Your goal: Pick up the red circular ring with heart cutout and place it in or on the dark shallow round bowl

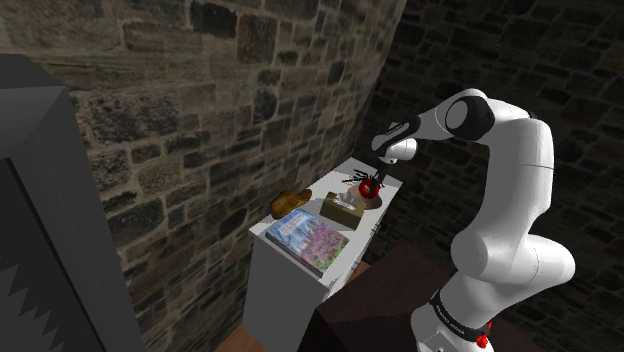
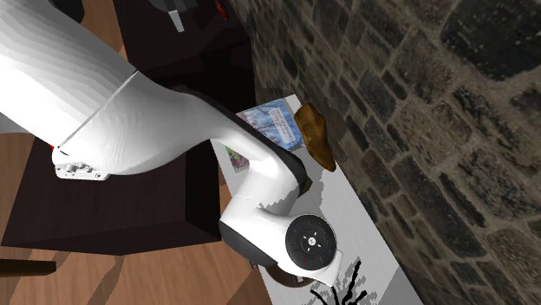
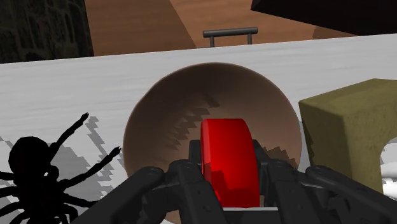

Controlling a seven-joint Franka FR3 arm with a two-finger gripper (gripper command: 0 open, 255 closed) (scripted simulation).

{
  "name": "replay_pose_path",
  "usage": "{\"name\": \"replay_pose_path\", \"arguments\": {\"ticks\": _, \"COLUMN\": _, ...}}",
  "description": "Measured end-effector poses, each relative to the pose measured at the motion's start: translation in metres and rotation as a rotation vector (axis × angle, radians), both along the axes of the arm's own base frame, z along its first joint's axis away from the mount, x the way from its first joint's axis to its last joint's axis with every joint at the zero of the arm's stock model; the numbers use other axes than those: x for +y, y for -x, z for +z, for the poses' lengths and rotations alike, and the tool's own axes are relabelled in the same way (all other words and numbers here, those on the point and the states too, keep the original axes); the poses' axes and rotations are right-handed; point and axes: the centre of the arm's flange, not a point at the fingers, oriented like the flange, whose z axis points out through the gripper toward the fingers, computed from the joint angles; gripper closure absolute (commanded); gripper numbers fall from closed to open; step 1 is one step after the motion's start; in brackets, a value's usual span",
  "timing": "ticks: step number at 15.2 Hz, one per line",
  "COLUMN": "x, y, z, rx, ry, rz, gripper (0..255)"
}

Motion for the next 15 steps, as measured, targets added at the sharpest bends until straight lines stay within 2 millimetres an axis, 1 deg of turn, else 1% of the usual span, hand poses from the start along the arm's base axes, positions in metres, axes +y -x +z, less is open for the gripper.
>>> {"name": "replay_pose_path", "arguments": {"ticks": 2, "x": -0.0007, "y": 0.0, "z": -0.0088, "rx": 0.0, "ry": 0.0, "rz": 0.0, "gripper": 255}}
{"name": "replay_pose_path", "arguments": {"ticks": 8, "x": -0.001, "y": 0.0004, "z": -0.0114, "rx": 0.0, "ry": 0.0, "rz": 0.0, "gripper": 255}}
{"name": "replay_pose_path", "arguments": {"ticks": 9, "x": -0.001, "y": 0.0004, "z": -0.0114, "rx": 0.0, "ry": 0.0, "rz": 0.0, "gripper": 0}}
{"name": "replay_pose_path", "arguments": {"ticks": 15, "x": -0.001, "y": 0.0003, "z": -0.0113, "rx": -0.001, "ry": 0.0, "rz": 0.0, "gripper": 0}}
